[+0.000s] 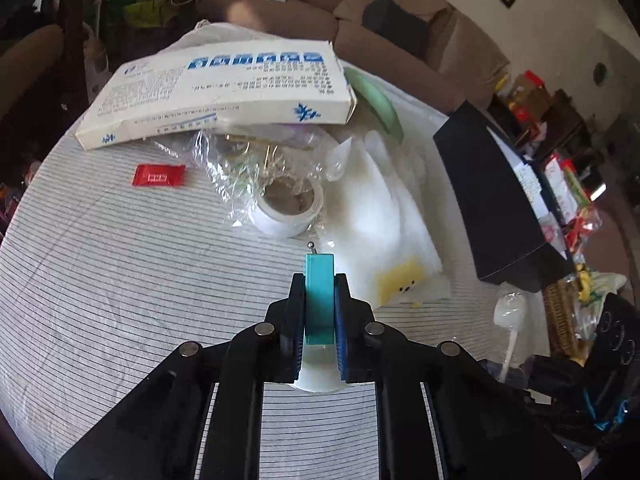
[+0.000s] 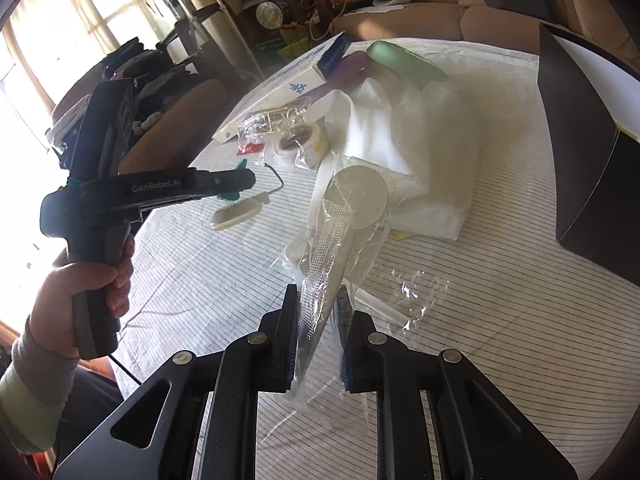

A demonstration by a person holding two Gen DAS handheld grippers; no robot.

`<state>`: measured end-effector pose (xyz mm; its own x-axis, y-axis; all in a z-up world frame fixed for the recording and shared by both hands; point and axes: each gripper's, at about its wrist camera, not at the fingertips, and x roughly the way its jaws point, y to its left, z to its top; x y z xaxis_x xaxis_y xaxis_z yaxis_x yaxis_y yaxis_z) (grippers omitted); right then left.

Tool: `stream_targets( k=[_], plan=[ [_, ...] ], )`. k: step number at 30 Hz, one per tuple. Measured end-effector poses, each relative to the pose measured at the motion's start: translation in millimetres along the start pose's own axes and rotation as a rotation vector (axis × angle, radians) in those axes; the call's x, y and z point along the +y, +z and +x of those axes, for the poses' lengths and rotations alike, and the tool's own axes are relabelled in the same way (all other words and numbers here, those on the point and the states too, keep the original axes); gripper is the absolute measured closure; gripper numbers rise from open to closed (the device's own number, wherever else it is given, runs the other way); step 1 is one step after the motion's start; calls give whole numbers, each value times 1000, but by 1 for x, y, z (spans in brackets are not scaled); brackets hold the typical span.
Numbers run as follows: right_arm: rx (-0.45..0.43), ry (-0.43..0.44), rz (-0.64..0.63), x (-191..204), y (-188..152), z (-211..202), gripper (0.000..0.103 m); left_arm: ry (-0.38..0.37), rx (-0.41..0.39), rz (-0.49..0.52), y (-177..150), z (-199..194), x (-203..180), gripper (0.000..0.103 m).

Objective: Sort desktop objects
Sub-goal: 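Carry the suction hook into the box with the left gripper while the right gripper carries the scoop bag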

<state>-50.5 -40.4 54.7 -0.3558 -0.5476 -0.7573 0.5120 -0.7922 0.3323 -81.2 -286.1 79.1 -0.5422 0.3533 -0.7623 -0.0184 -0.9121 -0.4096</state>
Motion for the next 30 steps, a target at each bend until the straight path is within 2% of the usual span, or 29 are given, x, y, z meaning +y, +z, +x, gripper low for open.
stream_targets(
  k=[4, 10, 13, 17, 20, 24, 27, 30],
  plan=[
    [-33, -5, -1, -2, 6, -23, 87, -51, -29, 9, 10, -16, -17, 91],
    [-39, -24, -23, -9, 16, -54, 87, -68, -33, 47, 13, -35, -52, 91],
    [-64, -21, -25, -11, 19, -73, 87, -86, -27, 80, 20, -45, -79, 91],
    [-119, -49, 2, -29, 26, -108, 87, -138, -16, 142, 34, -55, -133, 91],
    [-150, -64, 58, -59, 36, -137, 87, -178, 2, 189, 48, -50, -183, 91],
    [-173, -127, 124, -115, 56, -174, 87, -215, 17, 239, 71, -31, -248, 91],
    [-179, -163, 185, -164, 77, -195, 87, -226, 32, 272, 91, -5, -293, 91],
    [-157, -204, 229, -210, 102, -198, 87, -231, 53, 293, 108, 27, -329, 91]
  ],
)
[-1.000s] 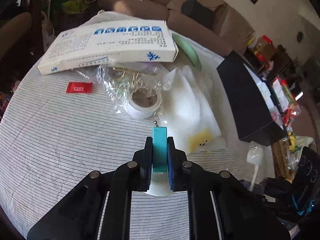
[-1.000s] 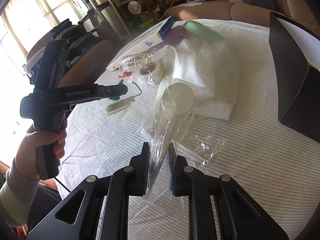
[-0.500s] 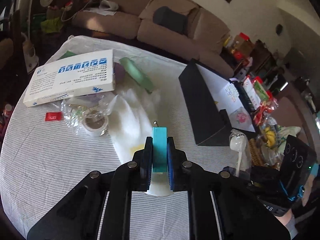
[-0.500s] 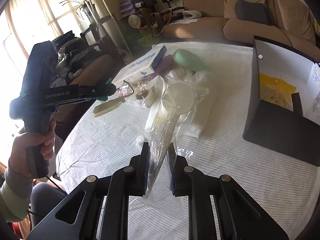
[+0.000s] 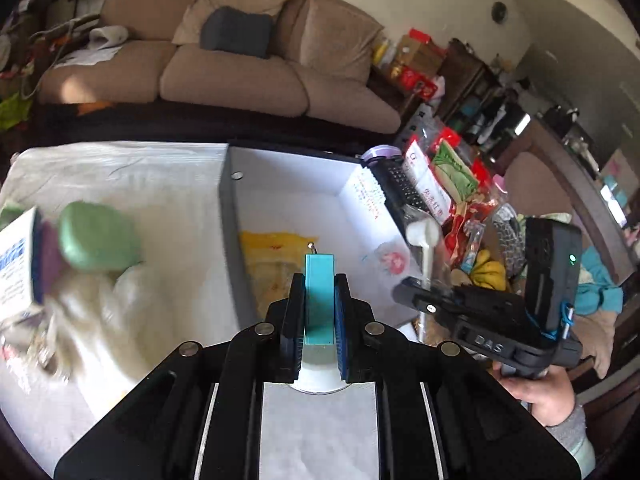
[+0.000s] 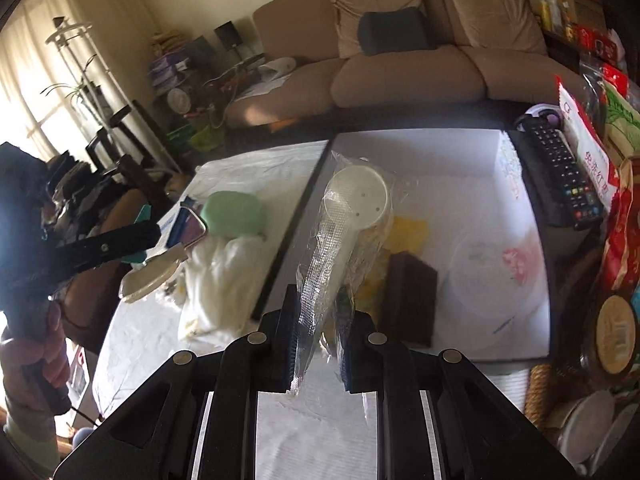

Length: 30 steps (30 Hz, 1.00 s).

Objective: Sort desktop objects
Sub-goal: 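Carry the suction hook into the box with the left gripper while the right gripper carries the scoop bag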

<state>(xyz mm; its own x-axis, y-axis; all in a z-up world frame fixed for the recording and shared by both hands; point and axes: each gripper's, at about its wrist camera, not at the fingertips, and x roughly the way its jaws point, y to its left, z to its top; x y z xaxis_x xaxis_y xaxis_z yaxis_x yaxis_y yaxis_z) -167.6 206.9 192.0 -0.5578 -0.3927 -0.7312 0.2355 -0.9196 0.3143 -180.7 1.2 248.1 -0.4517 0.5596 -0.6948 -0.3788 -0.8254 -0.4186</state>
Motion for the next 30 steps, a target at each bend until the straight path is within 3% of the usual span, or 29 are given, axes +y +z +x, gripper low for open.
stream_targets(
  k=[8, 15, 19, 22, 26, 30],
  plan=[
    [167, -79, 99, -81, 66, 83, 87, 10, 89, -33, 61, 109, -11, 91],
    [237, -174, 173, -129, 91, 130, 86, 63, 148, -33, 79, 183, -8, 91],
    [246, -278, 155, -140, 98, 135, 81, 60, 178, -61, 82, 217, -13, 91],
    [234, -325, 91, -139, 100, 132, 54, 63, 197, -80, 79, 243, -23, 90],
    [183, -353, 1, -130, 96, 109, 52, 65, 234, -150, 75, 268, -26, 89],
    [144, -307, -22, -128, 87, 85, 52, 83, 221, -134, 73, 259, -32, 87]
  ],
)
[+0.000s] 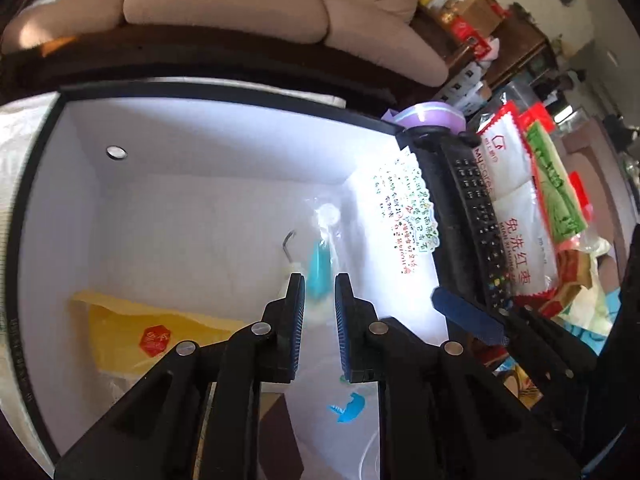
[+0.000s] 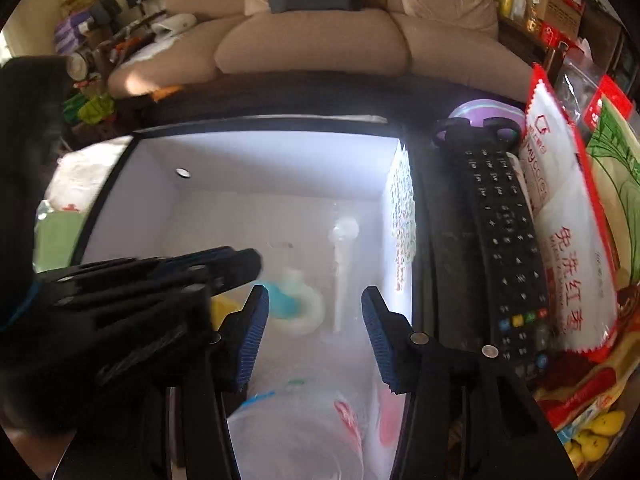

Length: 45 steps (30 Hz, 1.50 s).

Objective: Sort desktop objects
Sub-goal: 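Carry the suction hook into the box with the left gripper while the right gripper carries the scoop bag, then release the scoop bag into the box with the right gripper and withdraw both grippers, then grasp the bagged roll of clear tape with the left gripper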

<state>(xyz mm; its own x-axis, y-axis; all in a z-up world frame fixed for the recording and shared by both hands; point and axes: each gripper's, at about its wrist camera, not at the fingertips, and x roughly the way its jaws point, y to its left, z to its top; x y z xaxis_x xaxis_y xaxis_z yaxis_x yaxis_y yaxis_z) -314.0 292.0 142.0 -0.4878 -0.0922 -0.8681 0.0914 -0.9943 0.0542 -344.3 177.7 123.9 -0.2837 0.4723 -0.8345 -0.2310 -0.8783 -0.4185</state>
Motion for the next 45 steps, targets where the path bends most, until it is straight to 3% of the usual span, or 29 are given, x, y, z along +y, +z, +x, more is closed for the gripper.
stream_targets(
  k=[5, 9, 10, 14, 16, 21, 27, 30, 32, 38, 45],
  plan=[
    [-45, 46, -4, -2, -11, -25, 52, 43, -41, 44, -9, -42, 4, 80],
    [-65, 74, 2, 7, -21, -49, 52, 56, -94, 67, -31, -96, 22, 67],
    [-68, 91, 6, 12, -22, -55, 52, 64, -112, 75, -41, -112, 29, 62],
    [-74, 136, -15, 39, -39, -74, 52, 97, -160, 74, -85, -174, 71, 61],
    [-80, 160, -34, 56, -51, -83, 52, 122, -177, 65, -112, -201, 97, 55],
    [-91, 224, -81, 106, -89, -104, 52, 226, -193, 37, -186, -249, 164, 43],
    [-76, 303, -106, 173, -129, -109, 43, 256, -163, -85, -261, -258, 238, 23],
    [-65, 358, -106, 206, -146, -103, 22, 253, -127, -113, -289, -250, 264, 6],
    [-61, 377, -108, 227, -159, -98, 4, 232, -107, -134, -302, -242, 278, 2],
    [-41, 418, -202, 297, -199, -74, 2, 194, -173, -258, -320, -254, 324, 2],
    [-90, 386, -422, 381, -238, -38, 7, 231, -259, -320, -320, -270, 388, 2]
  ],
)
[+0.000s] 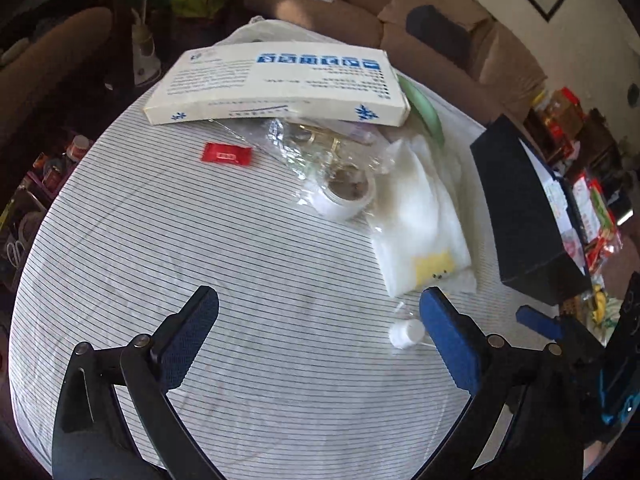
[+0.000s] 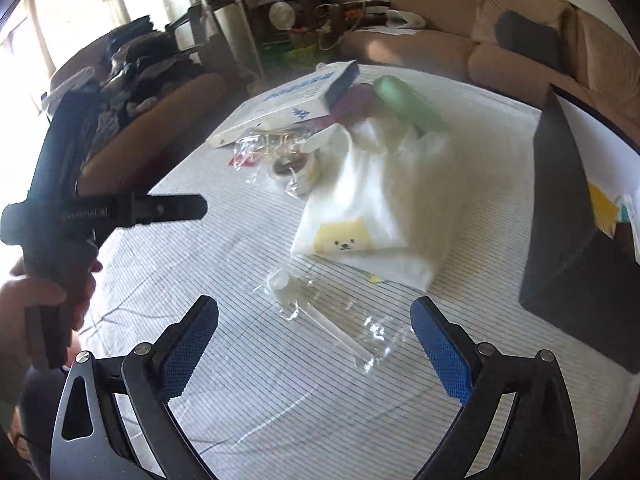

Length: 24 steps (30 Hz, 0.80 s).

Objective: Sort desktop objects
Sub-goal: 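Grasp the bagged roll of clear tape with the left gripper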

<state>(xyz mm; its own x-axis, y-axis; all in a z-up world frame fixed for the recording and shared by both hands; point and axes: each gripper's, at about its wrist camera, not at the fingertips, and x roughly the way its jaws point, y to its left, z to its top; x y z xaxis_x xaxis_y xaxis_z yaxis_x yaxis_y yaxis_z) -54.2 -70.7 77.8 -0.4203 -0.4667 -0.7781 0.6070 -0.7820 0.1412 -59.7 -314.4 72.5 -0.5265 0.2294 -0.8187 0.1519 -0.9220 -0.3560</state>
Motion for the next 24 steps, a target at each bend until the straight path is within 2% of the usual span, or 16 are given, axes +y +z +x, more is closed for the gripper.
stream_targets(
  k=[6, 8, 12, 14, 15, 21, 24],
  plan=[
    [37, -7, -50, 19, 0, 55, 31, -26, -11, -7, 16, 22, 15, 2],
    [45, -20, -64, 19, -1, 69, 42, -44, 14, 3, 18, 35, 14, 2],
    [50, -19, -98, 20, -4, 90, 52, -28, 20, 76, 26, 55, 0, 2],
    [31, -26, -119, 21, -4, 91, 70, -19, 9, 104, 32, 65, -10, 2],
    [23, -25, -121, 22, -3, 90, 73, -18, 6, 116, 34, 70, -15, 2],
    [1, 22, -30, 6, -4, 71, 75, 36, -9, 217, 42, 106, -45, 2],
    [-23, 49, 27, -7, -3, 54, 75, 63, -23, 228, 46, 119, -51, 4]
  ],
)
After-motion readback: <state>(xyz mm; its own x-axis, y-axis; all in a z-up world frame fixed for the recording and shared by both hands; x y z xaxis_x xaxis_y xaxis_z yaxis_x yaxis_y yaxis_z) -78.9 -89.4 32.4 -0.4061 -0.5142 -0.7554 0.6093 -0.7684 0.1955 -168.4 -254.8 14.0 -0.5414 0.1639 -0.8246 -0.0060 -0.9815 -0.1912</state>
